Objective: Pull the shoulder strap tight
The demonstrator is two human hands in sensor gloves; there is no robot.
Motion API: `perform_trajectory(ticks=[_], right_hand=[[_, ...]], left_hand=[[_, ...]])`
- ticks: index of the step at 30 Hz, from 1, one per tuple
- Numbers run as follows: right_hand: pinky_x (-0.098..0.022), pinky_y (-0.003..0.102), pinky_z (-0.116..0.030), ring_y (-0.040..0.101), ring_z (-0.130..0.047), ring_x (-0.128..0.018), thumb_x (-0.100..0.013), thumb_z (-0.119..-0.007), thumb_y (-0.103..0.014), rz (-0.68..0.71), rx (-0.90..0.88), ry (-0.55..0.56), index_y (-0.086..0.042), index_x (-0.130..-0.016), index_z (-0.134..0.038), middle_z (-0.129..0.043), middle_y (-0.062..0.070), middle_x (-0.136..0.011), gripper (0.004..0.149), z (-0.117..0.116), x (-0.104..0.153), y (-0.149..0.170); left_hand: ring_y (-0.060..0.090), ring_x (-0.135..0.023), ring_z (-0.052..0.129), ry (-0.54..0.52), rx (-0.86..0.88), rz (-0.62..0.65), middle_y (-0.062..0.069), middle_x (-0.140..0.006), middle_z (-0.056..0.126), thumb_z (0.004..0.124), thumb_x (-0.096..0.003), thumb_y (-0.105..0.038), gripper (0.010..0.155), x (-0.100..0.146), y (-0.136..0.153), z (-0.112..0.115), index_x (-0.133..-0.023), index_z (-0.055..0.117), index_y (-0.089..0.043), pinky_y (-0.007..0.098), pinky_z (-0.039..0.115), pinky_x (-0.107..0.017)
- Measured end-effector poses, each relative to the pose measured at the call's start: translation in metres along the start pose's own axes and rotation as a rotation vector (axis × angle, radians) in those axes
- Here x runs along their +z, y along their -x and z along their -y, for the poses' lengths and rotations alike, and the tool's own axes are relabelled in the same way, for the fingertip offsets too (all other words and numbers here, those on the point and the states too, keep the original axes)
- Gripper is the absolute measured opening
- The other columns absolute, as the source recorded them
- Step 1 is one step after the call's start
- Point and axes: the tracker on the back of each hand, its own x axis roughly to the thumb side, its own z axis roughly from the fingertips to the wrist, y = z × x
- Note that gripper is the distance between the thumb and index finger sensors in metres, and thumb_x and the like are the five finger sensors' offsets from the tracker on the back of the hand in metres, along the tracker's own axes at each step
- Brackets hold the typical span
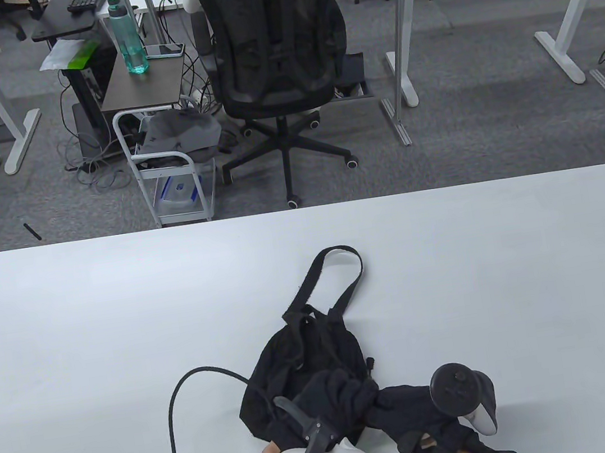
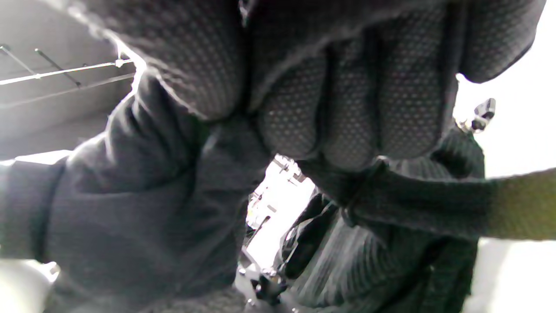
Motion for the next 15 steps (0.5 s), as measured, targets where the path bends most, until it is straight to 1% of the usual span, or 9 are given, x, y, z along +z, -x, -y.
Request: perform_trajectory(ticks=[2, 4, 5, 7, 9, 12, 15], right_hand=[[-0.044, 0.058, -0.080, 0.040, -0.106, -0.048, -0.042, -0.086, -0.035, 0.009, 0.016, 0.005, -0.004, -0.054, -0.103, -0.108, 0.019, -0.057, 0.037, -0.001, 0.000, -0.002], [-0.044, 0.058, -0.081, 0.040, -0.106, -0.046, -0.042, -0.086, -0.033, 0.004, 0.027, 0.000, -0.003, -0.053, -0.103, -0.108, 0.019, -0.056, 0.037, -0.002, -0.001, -0.002], [-0.044, 0.058, -0.081, 0.040, -0.106, -0.046, -0.042, -0.086, -0.033, 0.002, 0.033, -0.005, -0.003, -0.053, -0.103, -0.108, 0.018, -0.055, 0.037, -0.002, -0.002, -0.002], [-0.044, 0.057, -0.081, 0.039, -0.107, -0.046, -0.042, -0.085, -0.033, -0.010, 0.037, -0.004, -0.003, -0.053, -0.103, -0.108, 0.018, -0.056, 0.037, -0.003, -0.002, -0.001], [-0.043, 0.057, -0.082, 0.038, -0.107, -0.045, -0.042, -0.085, -0.033, -0.023, 0.045, -0.011, -0.002, -0.052, -0.103, -0.108, 0.017, -0.055, 0.037, -0.003, -0.003, 0.000], [-0.043, 0.057, -0.082, 0.038, -0.107, -0.045, -0.042, -0.085, -0.032, -0.038, 0.050, -0.019, -0.002, -0.052, -0.103, -0.108, 0.017, -0.055, 0.037, -0.002, -0.003, 0.001], [-0.043, 0.057, -0.082, 0.038, -0.107, -0.045, -0.042, -0.085, -0.032, -0.045, 0.028, -0.028, -0.002, -0.052, -0.104, -0.109, 0.017, -0.055, 0.037, 0.000, -0.003, 0.003]], left_hand=[[0.017, -0.073, 0.092, 0.011, 0.023, -0.012, -0.011, -0.069, 0.090, 0.055, -0.0333, -0.045, 0.064, -0.001, 0.001, 0.001, -0.095, 0.058, -0.030, 0.039, 0.077, -0.058], [0.016, -0.073, 0.092, 0.016, 0.028, -0.007, -0.011, -0.069, 0.090, 0.054, -0.0331, -0.045, 0.064, -0.001, 0.002, 0.003, -0.096, 0.058, -0.031, 0.037, 0.079, -0.056], [0.015, -0.073, 0.093, 0.015, 0.014, -0.001, -0.013, -0.070, 0.089, 0.053, -0.0329, -0.045, 0.064, 0.000, 0.003, 0.005, -0.096, 0.057, -0.032, 0.035, 0.081, -0.053], [0.012, -0.071, 0.096, 0.010, -0.034, 0.012, -0.016, -0.069, 0.091, 0.052, -0.0325, -0.046, 0.064, 0.000, 0.007, 0.009, -0.096, 0.056, -0.035, 0.029, 0.088, -0.044], [0.011, -0.068, 0.099, 0.029, -0.053, 0.000, -0.017, -0.066, 0.093, 0.052, -0.0324, -0.046, 0.064, 0.000, 0.012, 0.014, -0.096, 0.055, -0.037, 0.027, 0.090, -0.040], [0.012, -0.065, 0.100, 0.063, -0.033, -0.031, -0.016, -0.063, 0.094, 0.052, -0.0323, -0.046, 0.064, 0.002, 0.022, 0.019, -0.096, 0.055, -0.038, 0.028, 0.090, -0.039], [0.013, -0.061, 0.101, 0.055, -0.020, -0.035, -0.015, -0.061, 0.095, 0.053, -0.0324, -0.046, 0.064, 0.003, 0.023, 0.018, -0.096, 0.056, -0.036, 0.029, 0.089, -0.038]])
